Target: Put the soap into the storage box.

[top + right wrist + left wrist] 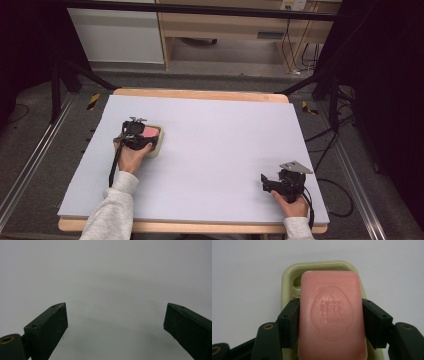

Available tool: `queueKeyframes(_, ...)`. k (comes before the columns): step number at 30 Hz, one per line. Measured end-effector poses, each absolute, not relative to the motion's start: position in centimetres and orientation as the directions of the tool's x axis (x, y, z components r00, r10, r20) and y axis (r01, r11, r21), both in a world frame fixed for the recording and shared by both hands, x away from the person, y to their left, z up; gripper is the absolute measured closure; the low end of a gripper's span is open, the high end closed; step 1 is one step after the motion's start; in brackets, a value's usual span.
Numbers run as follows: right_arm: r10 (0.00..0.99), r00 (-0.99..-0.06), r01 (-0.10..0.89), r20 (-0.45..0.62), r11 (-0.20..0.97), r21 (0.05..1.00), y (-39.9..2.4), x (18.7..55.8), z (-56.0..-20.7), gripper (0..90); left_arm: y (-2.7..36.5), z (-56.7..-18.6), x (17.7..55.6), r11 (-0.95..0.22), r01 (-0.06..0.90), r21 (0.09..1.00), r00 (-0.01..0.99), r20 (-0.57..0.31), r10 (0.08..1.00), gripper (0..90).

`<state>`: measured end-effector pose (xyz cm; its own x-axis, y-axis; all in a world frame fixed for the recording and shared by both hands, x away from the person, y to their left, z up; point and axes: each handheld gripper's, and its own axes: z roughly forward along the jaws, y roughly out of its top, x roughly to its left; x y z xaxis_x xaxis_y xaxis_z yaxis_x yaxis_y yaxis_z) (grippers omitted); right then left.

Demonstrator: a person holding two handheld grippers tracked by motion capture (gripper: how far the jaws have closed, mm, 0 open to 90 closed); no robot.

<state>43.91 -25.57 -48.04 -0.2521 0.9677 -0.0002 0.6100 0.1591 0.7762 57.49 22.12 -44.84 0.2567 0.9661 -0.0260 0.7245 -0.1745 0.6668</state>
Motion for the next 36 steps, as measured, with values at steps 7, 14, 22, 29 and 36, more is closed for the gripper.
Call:
queueKeyframes(7, 0.967, -0.254, 0.609, -0.001, 0.161, 0.777, -25.6, 43.9, -48.0, 5.5, 22.2, -44.3, 57.0, -0.175, 0.687, 0.706, 0.270, -0.024, 0.963, 33.5)
queueKeyframes(14, 0.968, -0.251, 0.607, -0.004, 0.161, 0.778, -25.6, 43.9, -48.0, 5.5, 22.3, -42.4, 55.8, -0.191, 0.645, 0.740, 0.302, -0.018, 0.953, 30.8)
queueKeyframes(22, 0.970, -0.245, 0.608, -0.003, 0.156, 0.778, -25.7, 44.0, -48.0, 5.5, 22.3, -41.7, 54.1, -0.206, 0.615, 0.761, 0.377, -0.054, 0.925, 28.8)
queueKeyframes(29, 0.972, -0.236, 0.608, 0.003, 0.145, 0.780, -25.8, 44.0, -48.0, 5.4, 22.4, -42.1, 52.0, -0.237, 0.563, 0.792, 0.453, -0.055, 0.890, 27.0)
queueKeyframes(36, 0.975, -0.224, 0.606, -0.003, 0.142, 0.783, -26.0, 43.9, -47.9, 5.4, 23.0, -42.7, 50.0, -0.265, 0.544, 0.796, 0.458, -0.018, 0.889, 24.5)
